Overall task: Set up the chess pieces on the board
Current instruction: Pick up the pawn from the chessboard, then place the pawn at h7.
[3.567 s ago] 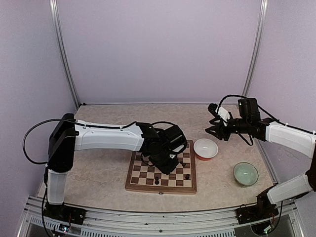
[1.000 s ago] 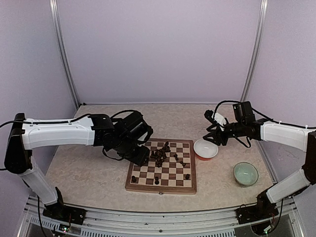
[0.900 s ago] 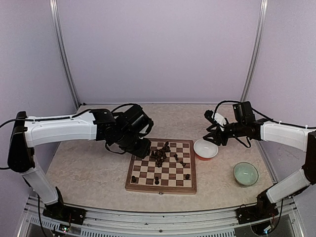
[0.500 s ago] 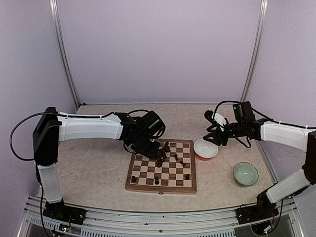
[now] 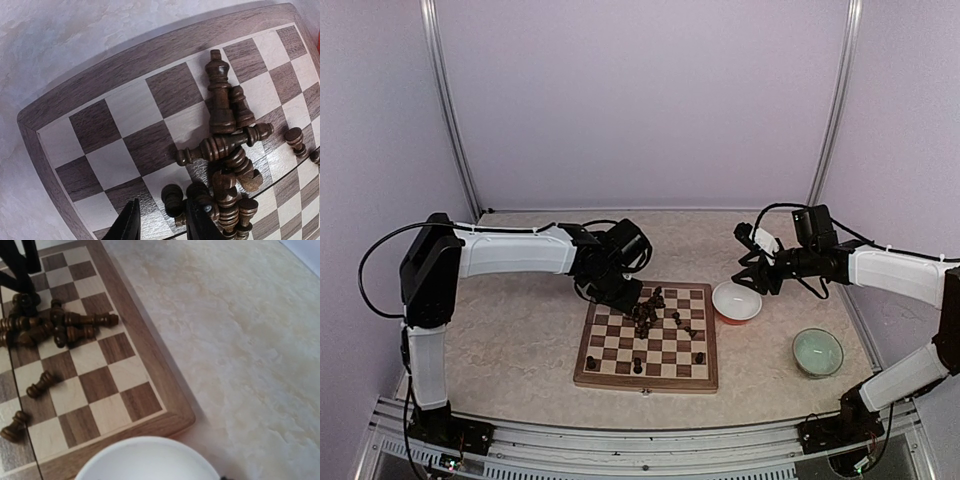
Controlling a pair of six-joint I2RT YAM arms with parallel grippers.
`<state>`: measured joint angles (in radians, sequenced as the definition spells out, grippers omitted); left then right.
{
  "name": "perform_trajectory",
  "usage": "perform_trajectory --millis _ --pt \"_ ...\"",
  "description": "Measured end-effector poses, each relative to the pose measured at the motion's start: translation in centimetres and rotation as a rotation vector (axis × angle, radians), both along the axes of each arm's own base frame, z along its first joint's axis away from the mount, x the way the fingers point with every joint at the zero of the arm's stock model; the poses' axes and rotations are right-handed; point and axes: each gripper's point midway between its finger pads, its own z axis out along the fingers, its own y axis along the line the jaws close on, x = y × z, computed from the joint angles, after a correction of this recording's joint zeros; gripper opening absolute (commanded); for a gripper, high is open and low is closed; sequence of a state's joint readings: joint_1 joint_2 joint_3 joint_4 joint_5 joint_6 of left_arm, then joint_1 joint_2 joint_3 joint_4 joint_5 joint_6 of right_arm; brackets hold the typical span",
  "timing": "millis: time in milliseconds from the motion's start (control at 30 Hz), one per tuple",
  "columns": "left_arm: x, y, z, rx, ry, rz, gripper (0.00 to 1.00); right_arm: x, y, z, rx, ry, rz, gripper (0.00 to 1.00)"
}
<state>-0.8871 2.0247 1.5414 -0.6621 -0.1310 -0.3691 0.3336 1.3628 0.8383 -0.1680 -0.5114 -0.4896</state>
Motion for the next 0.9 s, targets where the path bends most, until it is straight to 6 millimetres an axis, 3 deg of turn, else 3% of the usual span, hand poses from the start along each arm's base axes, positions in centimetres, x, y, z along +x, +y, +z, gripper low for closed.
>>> perform_trajectory --millis 133,333,600,767,900 --pt "0.0 -0.5 -0.6 -0.005 0.011 -0.014 0.3 0.0 0.0 0.0 -0.002 -0.002 0.001 0.5" --pt "0.1 -0.4 -1.8 0.009 0.033 -0.022 0.17 0.0 0.0 0.0 -0.002 -0.002 0.002 0.5" --pt "0.6 0.3 -1.2 0.035 0.005 -0.008 0.12 0.0 0.0 0.0 -0.004 -0.003 0.004 0.51" --pt "0.6 1.0 2.3 0.011 -0.046 0.001 0.12 0.0 0.0 -0.4 -0.007 0.007 0.005 0.5" --pt "-0.9 2.4 5.3 -0.031 -0.074 0.013 0.12 -0.1 0.0 -0.6 -0.011 0.016 0.005 0.51"
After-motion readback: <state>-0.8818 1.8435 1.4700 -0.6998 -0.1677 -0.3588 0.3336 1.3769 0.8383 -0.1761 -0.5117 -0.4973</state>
